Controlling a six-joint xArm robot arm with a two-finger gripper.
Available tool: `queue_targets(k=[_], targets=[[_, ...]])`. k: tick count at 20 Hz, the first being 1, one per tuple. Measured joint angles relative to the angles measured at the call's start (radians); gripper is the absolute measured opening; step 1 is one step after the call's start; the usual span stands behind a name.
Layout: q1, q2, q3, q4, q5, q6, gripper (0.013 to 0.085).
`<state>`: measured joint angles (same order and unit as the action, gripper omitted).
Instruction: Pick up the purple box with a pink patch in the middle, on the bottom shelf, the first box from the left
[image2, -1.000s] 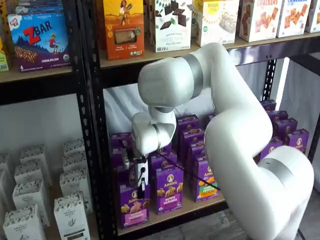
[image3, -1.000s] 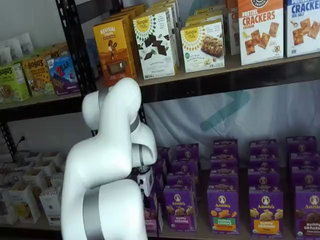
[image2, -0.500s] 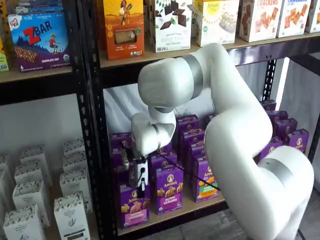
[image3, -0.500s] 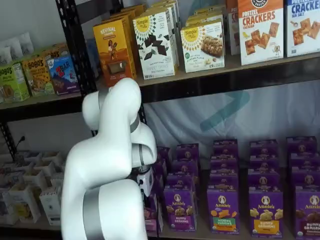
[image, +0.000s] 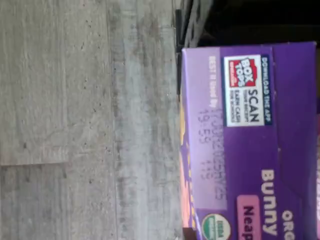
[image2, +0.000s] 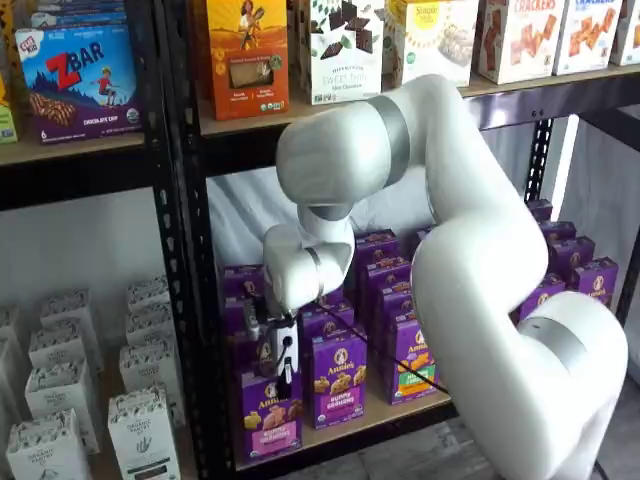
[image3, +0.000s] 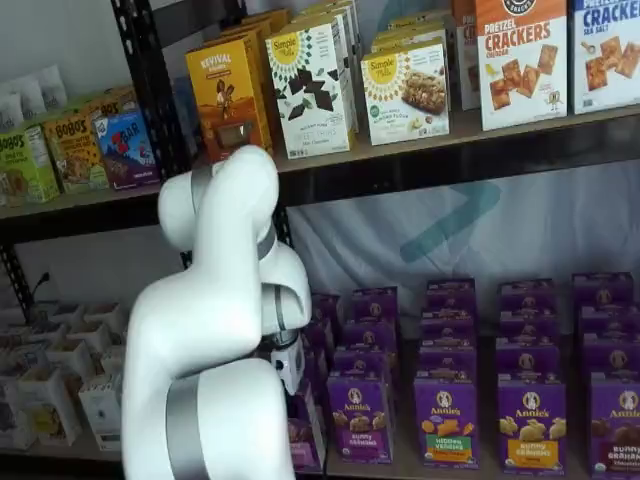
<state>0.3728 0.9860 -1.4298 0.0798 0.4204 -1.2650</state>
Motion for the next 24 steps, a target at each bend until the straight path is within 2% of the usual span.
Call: queue_targets(k=[7,15,21,24], targets=[[0.022,-0.108,0.137,-0.005,-0.013,0.025,0.029],[0.047,-0.268,0.325,-0.033,-0.053,0.074,0.029],[0.052,-0.385,0.442,-0.05,-0.049,0.096,0.029],[0.057,-0.438,0.487,-0.044,-0.036,0.095,0.029]])
